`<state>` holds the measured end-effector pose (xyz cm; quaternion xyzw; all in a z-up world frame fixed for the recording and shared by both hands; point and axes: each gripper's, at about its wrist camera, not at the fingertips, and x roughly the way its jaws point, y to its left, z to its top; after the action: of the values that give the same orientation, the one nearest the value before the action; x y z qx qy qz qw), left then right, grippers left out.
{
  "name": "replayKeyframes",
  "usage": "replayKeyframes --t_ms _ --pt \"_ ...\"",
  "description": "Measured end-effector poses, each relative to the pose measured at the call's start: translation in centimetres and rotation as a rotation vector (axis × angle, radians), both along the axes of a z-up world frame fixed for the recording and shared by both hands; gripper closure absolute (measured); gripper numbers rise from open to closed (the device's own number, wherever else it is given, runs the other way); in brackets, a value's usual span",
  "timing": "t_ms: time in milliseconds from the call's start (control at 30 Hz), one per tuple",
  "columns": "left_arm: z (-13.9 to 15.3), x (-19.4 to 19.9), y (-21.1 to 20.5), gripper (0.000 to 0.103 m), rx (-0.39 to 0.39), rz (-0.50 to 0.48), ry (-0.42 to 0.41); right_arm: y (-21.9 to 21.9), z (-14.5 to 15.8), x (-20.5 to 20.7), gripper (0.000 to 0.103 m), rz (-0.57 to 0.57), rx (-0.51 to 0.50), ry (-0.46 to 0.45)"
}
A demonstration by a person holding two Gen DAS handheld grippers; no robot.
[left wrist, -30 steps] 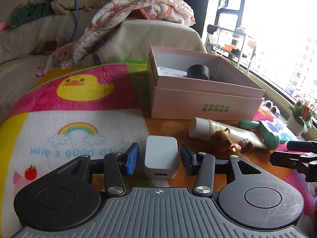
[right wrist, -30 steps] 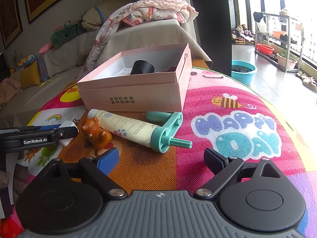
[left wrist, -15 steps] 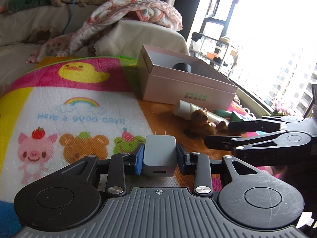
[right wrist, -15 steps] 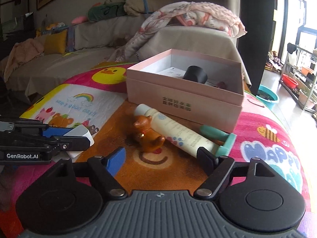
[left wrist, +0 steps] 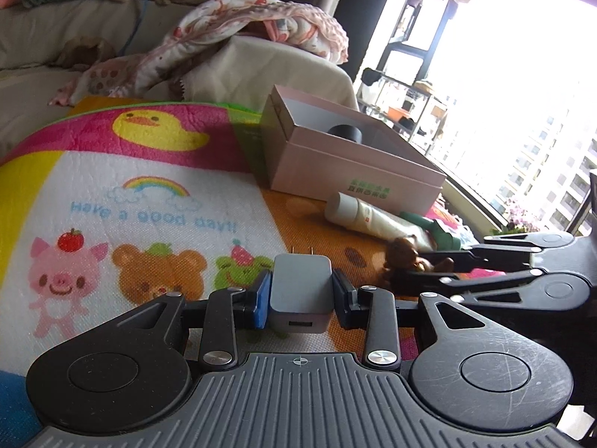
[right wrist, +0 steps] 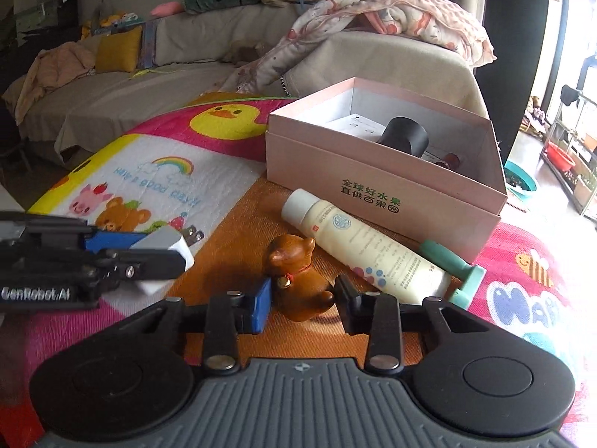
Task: Organize rigid objects
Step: 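Lift the adapter with the left gripper while the right gripper grasps the brown bear figurine, then drop the adapter into the pink box with left while right drops the bear in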
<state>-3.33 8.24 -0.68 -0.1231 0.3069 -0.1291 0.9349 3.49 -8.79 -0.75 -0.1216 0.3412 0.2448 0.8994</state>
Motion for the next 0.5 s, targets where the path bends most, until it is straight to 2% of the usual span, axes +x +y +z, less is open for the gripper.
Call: replayKeyframes --t_ms 133,267,367,500 --pt "0.2 -0.2 -0.7 0.065 0.046 -0.008 -0.004 -2.1 0.4 -2.1 0.067 0.014 -0.046 -0.01" --pt "0.5 -0.9 -2.3 0.066 0.083 -0.086 -0.011 -4.3 1.6 -2.9 0.071 -0.013 -0.041 -0.03" --pt "1.0 -1.2 -4.0 0.066 0.138 -0.138 -0.042 -6.0 3.3 -2.6 0.073 -0.04 0.005 -0.064" --pt "2.8 0.0 -5.1 0.066 0.14 -0.165 -0.084 -8.0 5.6 -1.0 0.073 -0.096 0.097 -0.113"
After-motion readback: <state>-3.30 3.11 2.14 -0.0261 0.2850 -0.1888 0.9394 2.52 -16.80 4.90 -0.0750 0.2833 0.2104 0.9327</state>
